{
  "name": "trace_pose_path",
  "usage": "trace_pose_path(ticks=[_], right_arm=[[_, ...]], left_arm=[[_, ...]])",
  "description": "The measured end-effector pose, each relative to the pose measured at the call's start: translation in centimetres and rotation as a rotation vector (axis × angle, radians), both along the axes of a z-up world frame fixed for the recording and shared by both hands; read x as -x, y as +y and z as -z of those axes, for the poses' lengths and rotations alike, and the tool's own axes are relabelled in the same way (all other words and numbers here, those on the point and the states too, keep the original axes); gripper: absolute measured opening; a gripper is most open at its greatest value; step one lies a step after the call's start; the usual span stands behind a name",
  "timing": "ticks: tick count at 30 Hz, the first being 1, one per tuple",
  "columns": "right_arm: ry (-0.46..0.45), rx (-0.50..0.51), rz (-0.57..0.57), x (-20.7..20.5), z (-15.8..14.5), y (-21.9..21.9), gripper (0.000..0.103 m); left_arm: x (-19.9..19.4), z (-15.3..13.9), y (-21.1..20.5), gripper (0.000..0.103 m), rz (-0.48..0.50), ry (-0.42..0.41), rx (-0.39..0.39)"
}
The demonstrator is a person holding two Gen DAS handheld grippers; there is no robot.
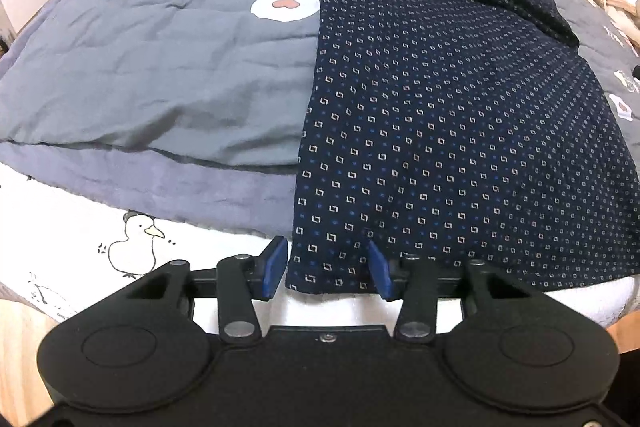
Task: Fold clothes
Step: 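Grasp the shirt hem with both grippers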
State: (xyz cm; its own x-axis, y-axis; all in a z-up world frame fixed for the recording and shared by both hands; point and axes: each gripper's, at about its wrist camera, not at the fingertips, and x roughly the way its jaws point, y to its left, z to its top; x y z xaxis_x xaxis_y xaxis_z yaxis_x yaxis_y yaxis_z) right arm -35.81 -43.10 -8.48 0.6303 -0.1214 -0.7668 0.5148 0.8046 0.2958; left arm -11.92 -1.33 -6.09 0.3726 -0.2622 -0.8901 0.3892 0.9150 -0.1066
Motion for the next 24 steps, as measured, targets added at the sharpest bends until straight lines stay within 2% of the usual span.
trace_pose_path(ticks=[10, 13, 19, 21, 22, 23, 24], right_arm=[[0.053, -0.021, -0.009, -1.2, 1.3, 0.0, 0.051], [0.084, -0.012, -0.003, -1.6, 1.8, -0.1, 0.051], [0.085, 0.018, -0.015, -1.9, 2.2, 0.0, 0.05], [0.087, 0.018, -0.023, -2.0, 2.2, 0.1, 0.044], [0.084, 0.015, -0.027, -2.0, 2.1, 0.2, 0.035], [0.08, 0.005, -0.032, -2.0, 2.1, 0.2, 0.019], [0.075, -0.004, -0.036, -1.9, 2.0, 0.2, 0.018]], left_arm=[[0.1, 0.3, -0.2, 0.045, 0.008, 0.001, -0.005], [0.1, 0.3, -0.1, 0.045, 0.007, 0.003, -0.006], [0.1, 0.2, 0.0, 0.045, 0.002, 0.004, -0.004], [0.1, 0.3, 0.0, 0.045, -0.001, 0.005, -0.005], [0.1, 0.2, 0.0, 0.045, -0.001, 0.005, -0.004], [0.1, 0.2, 0.0, 0.045, 0.0, 0.005, -0.001], [0.1, 0.2, 0.0, 0.046, -0.001, 0.005, 0.0]])
